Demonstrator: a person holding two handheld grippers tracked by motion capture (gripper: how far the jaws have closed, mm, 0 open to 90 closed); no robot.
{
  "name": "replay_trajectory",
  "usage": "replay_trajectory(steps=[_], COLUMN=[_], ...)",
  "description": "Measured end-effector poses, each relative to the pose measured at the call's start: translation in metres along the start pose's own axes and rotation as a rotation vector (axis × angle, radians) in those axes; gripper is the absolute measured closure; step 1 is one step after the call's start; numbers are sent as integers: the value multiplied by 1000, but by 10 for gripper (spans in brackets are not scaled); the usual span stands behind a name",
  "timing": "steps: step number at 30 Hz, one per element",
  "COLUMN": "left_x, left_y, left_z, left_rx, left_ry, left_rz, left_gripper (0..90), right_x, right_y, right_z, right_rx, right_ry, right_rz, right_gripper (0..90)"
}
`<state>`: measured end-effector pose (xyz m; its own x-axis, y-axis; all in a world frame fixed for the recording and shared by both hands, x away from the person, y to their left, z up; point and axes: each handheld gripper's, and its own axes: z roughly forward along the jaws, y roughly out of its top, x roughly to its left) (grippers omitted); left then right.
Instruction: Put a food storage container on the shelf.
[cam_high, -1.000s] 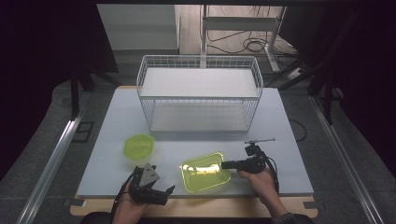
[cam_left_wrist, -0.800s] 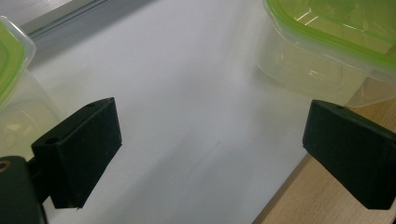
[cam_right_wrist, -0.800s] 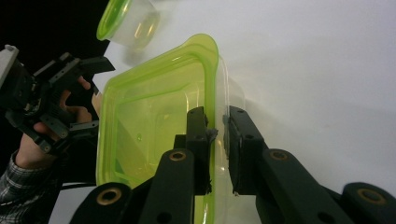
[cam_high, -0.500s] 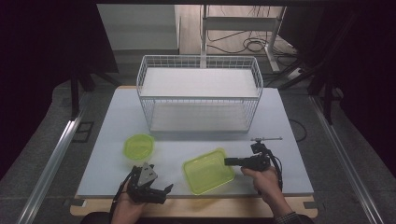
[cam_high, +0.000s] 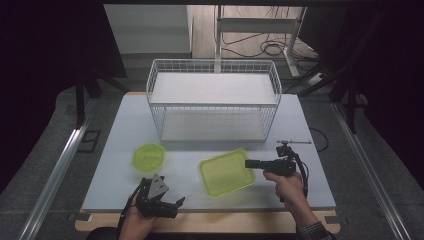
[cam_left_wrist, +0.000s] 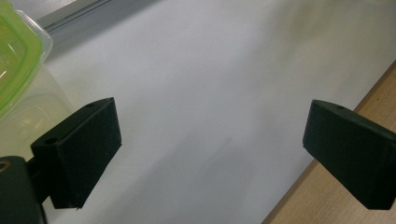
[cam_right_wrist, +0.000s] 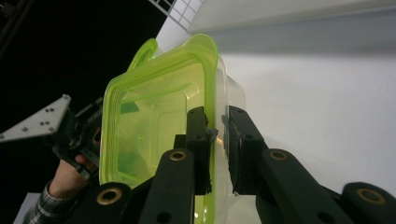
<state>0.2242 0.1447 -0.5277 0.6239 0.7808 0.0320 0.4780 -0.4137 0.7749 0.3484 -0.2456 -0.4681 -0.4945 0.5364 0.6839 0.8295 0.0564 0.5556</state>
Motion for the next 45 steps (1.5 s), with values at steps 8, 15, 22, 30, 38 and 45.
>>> replay_trajectory(steps=[8,15,22,30,38,45], left_x=[0,-1,-2,-1,0,0], left_y=[0,0,0,0,0,0], left_z=[0,0,0,0,0,0], left_rx=[-8,-12,-17,-17,-19,-16], left_ry=[-6,-13,-15,-23,-24,-25], left_rz=[-1,7,15,10,2,7], left_gripper=[37,36,32,28,29,30], right_x=[5,15,26,41,56,67], right_y=[16,33,54,81,108,131], right_z=[-12,-21,-28,-31,-33,-31], right_rx=[-52,-89,-126,-155,-194,-223], right_ry=[0,-9,-5,-12,-3,-28], right_rz=[-6,-20,-31,-42,-42,-55], right_gripper=[796,796,796,796,796,796])
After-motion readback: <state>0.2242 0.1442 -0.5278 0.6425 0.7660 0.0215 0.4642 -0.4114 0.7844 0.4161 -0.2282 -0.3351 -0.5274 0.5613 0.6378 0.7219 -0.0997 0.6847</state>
